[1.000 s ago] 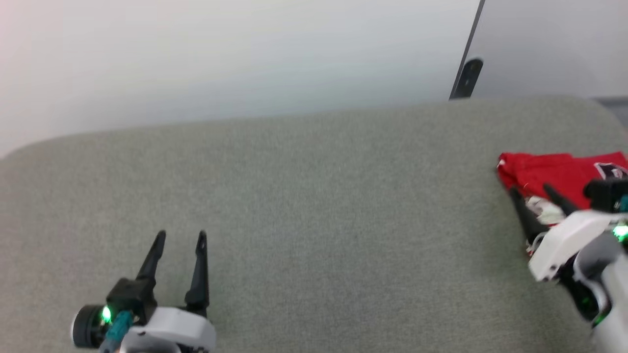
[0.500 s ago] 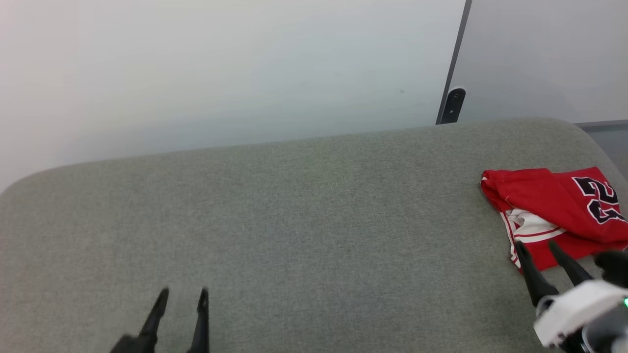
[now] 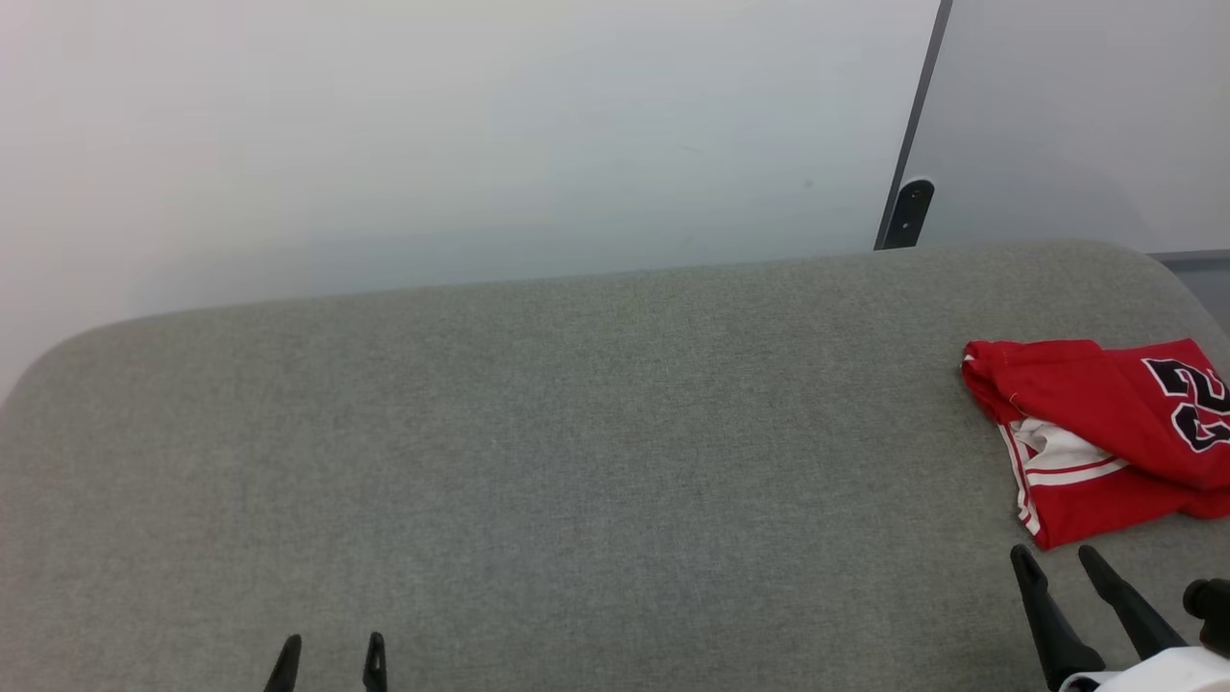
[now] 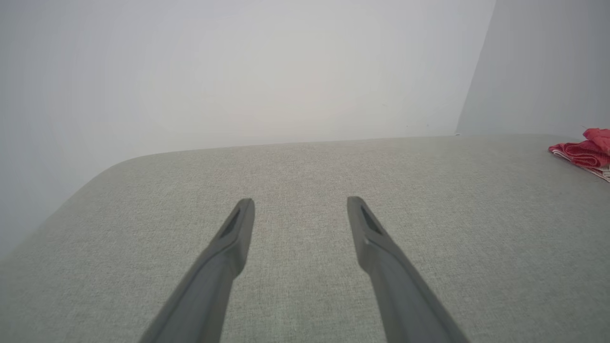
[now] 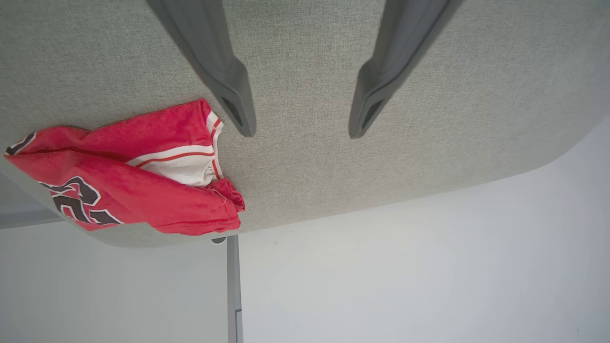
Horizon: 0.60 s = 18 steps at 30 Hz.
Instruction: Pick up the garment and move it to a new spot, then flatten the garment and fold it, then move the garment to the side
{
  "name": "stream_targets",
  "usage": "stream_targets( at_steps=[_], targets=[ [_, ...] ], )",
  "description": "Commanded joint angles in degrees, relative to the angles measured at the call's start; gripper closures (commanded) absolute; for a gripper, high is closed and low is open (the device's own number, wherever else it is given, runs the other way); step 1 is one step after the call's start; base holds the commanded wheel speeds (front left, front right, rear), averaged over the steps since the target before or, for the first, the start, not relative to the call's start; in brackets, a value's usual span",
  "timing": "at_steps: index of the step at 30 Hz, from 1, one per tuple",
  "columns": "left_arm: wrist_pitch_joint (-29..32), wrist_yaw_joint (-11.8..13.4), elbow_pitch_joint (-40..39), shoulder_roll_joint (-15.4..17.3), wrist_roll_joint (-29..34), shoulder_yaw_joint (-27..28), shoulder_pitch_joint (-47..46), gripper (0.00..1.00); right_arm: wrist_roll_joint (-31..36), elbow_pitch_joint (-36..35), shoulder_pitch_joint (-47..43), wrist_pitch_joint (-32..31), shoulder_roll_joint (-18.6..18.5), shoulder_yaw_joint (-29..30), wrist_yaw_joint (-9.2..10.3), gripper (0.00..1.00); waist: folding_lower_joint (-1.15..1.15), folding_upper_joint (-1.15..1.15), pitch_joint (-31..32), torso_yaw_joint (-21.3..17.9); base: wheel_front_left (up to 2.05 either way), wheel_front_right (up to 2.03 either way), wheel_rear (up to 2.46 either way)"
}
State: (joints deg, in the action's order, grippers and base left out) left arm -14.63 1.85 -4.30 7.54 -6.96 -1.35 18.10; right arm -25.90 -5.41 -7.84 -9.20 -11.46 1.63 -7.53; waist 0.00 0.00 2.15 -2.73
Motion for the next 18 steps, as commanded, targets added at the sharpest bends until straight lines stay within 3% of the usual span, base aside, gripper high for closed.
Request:
stream_targets(
  at_steps=[1, 18],
  targets=[
    [0.2, 0.34, -0.3, -0.01, 0.19, -0.16, 0.8, 0.0, 0.43, -0.64, -1.04, -0.46, 0.47, 0.24, 0.09, 0.0, 0.0, 0.0, 0.11, 0.02, 0.0, 0.0, 0.0],
    [1.11, 1.21, -1.36, 0.03, -0.34, -1.12, 0.35, 0.0, 0.02, -1.07, -0.85, -0.63, 0.48, 0.07, 0.09, 0.0, 0.0, 0.0, -0.09, 0.18, 0.0, 0.0, 0.0]
  ],
)
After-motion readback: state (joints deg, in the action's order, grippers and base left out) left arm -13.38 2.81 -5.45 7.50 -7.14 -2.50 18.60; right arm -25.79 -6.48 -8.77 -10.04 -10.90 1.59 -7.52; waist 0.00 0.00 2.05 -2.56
